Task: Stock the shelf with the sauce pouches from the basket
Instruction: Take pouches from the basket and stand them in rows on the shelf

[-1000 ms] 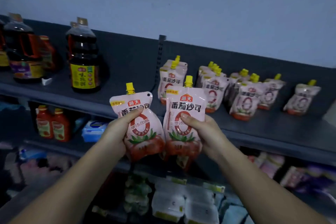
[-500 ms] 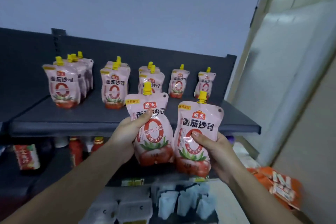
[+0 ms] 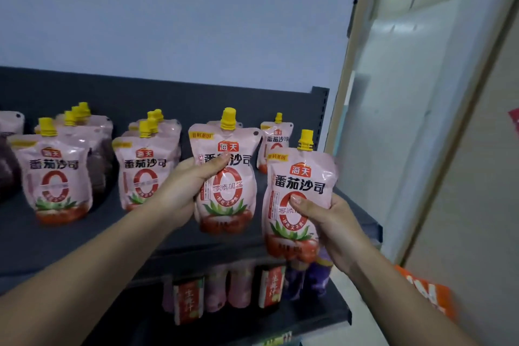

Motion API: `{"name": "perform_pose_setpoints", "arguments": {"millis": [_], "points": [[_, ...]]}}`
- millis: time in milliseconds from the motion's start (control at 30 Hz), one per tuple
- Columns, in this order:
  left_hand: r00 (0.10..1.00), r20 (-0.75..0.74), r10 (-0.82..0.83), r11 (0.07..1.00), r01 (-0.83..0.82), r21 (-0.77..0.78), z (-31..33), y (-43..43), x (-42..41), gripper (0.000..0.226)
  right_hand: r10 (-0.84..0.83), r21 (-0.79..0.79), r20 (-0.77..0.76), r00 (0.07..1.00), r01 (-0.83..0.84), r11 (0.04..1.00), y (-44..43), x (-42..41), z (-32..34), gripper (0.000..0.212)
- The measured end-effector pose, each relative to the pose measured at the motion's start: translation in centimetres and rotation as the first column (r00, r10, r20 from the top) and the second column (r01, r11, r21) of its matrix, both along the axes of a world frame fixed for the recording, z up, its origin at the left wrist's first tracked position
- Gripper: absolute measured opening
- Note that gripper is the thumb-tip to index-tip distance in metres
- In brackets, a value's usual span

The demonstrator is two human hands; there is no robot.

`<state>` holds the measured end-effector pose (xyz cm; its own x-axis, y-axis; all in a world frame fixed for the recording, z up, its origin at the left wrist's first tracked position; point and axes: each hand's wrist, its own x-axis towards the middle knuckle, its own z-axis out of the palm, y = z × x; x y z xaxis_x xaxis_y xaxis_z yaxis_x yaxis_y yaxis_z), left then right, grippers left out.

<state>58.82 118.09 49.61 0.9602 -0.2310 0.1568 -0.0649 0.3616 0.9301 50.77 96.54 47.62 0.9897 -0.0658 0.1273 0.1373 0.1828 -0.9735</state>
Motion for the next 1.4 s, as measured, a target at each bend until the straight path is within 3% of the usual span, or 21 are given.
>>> {"name": "perform_pose_setpoints", "arguments": {"millis": [367, 500, 733, 833, 967, 1033, 1267, 1400], "points": [[0.991, -0.009, 0.136, 0.990, -0.136, 0.042, -1.9, -3.0, 13.4, 0.022, 0.010, -0.062, -0.066, 0.998, -0.014, 0.998, -5.3, 13.3, -0.4, 0.024], [0.982, -0.057, 0.180, 0.982, -0.175, 0.071, -2.9, -3.3, 15.8, 0.016, 0.045, -0.113, -0.077, 0.996, -0.054, 0.992, -6.2, 17.4, -1.0, 0.023], [0.966, -0.068, 0.249, 0.962, -0.239, 0.135, -3.7, -3.5, 18.2, 0.031, 0.166, -0.193, -0.061, 0.984, -0.175, 0.965, -7.4, 23.6, -1.2, 0.026], [0.973, -0.006, 0.233, 0.906, -0.215, 0.364, -4.1, -3.0, 18.2, 0.023, 0.225, -0.267, -0.054, 0.973, -0.231, 0.936, -8.0, 25.6, -1.3, 0.022], [0.990, -0.021, 0.143, 0.838, -0.110, 0.534, -5.4, -1.6, 17.2, 0.046, 0.351, -0.525, -0.132, 0.927, -0.366, 0.768, -9.2, 27.3, -1.6, 0.028], [0.984, 0.017, 0.175, 0.816, -0.155, 0.557, -5.9, -1.3, 16.9, 0.054, 0.357, -0.603, -0.137, 0.924, -0.364, 0.710, -10.0, 28.2, -1.8, 0.033], [0.889, 0.242, 0.390, 0.598, -0.444, 0.667, -6.6, -2.0, 17.3, 0.064, 0.282, -0.651, -0.029, 0.959, -0.232, 0.723, -10.6, 30.8, -2.5, 0.041], [0.868, 0.270, 0.416, 0.563, -0.479, 0.673, -6.8, -2.6, 17.7, 0.063, 0.272, -0.638, -0.033, 0.962, -0.229, 0.735, -10.7, 31.5, -2.5, 0.039]]}}
